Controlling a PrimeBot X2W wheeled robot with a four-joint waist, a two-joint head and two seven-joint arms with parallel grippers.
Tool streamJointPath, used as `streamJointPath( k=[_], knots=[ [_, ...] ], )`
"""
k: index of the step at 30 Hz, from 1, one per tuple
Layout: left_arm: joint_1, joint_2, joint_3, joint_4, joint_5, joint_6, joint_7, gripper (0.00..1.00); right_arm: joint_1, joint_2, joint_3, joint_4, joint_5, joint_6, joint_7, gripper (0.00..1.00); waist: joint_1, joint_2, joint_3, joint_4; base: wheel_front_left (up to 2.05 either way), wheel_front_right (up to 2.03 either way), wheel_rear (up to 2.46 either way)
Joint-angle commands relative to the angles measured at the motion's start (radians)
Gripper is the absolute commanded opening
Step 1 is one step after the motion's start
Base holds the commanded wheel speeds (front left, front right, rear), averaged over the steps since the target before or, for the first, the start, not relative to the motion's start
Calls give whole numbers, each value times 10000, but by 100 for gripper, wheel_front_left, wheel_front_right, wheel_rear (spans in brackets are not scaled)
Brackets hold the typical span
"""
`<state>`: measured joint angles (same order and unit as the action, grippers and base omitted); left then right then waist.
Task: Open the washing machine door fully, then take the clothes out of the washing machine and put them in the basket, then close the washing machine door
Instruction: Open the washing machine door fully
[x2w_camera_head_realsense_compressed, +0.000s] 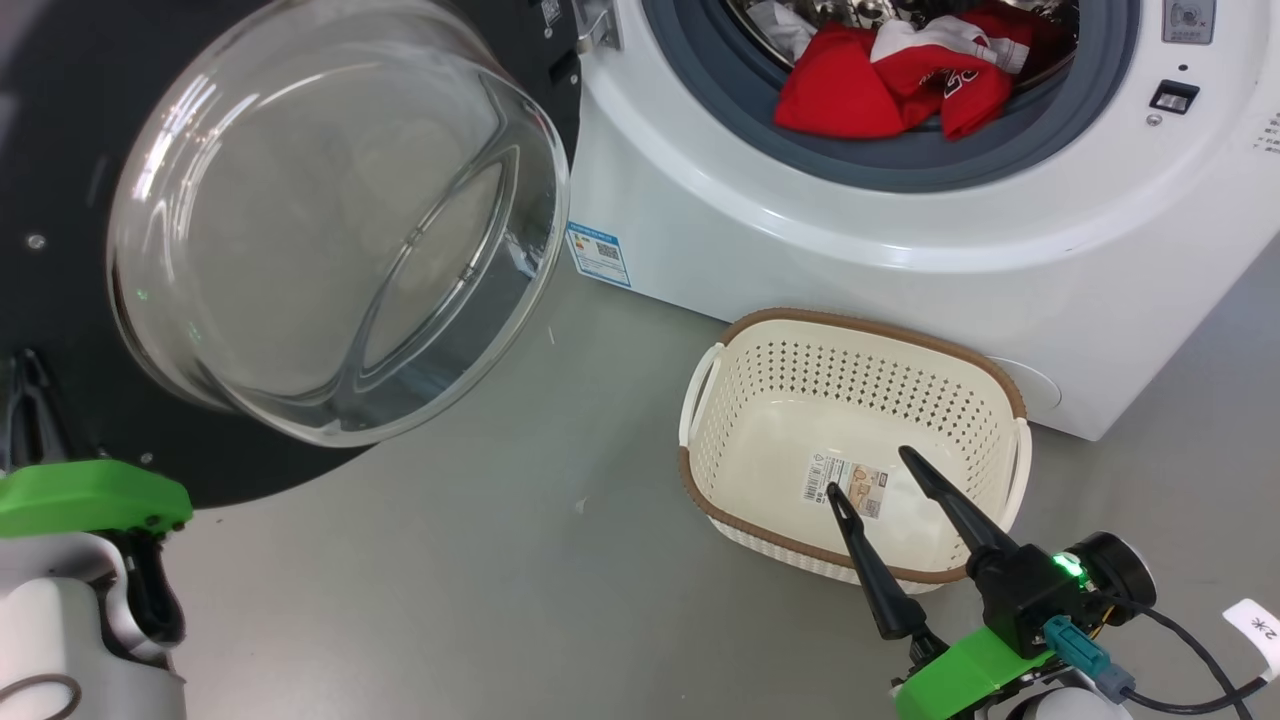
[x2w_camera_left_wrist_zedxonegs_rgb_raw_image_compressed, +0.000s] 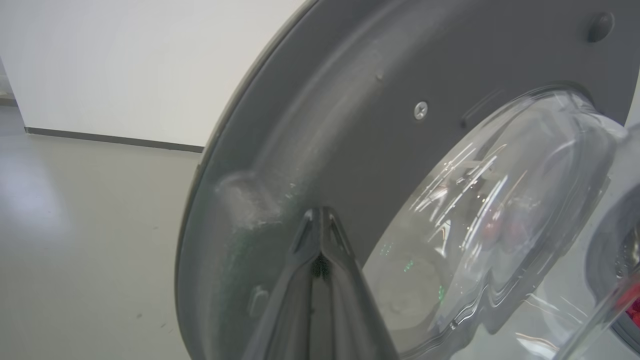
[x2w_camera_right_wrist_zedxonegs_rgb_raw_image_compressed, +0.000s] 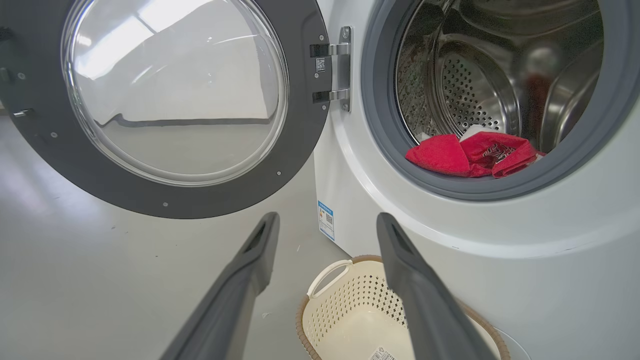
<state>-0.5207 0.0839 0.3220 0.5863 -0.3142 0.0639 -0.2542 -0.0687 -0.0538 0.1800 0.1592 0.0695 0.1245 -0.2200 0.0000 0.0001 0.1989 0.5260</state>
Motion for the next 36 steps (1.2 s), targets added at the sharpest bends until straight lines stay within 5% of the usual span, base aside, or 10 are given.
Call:
streamJointPath(
  k=[1,15,19,21,36],
  knots=[
    [-386,482,485,-100,153,-69,-75,0,-195,36,282,-298,-106,62,4,100,0,-1,8,-30,0,0,0],
    [-180,7,1213,-544,875,-734,-76,0,-213,36,200,-269,71,62,-50,100,0,-1,-166,-328,0,0,0],
    [126,-171,1105,-1299,988,-1062,-76,50,-241,36,155,-175,203,62,-136,100,0,-1,-280,-465,0,0,0],
    [287,-234,990,-1816,1052,-1169,-76,100,-251,36,113,-131,278,62,-187,100,0,-1,-335,-557,0,0,0],
    [1570,-334,-1704,-4803,-133,-1688,-67,100,-473,36,-544,76,743,62,-406,100,0,-1,-652,-1806,0,0,0]
  ],
)
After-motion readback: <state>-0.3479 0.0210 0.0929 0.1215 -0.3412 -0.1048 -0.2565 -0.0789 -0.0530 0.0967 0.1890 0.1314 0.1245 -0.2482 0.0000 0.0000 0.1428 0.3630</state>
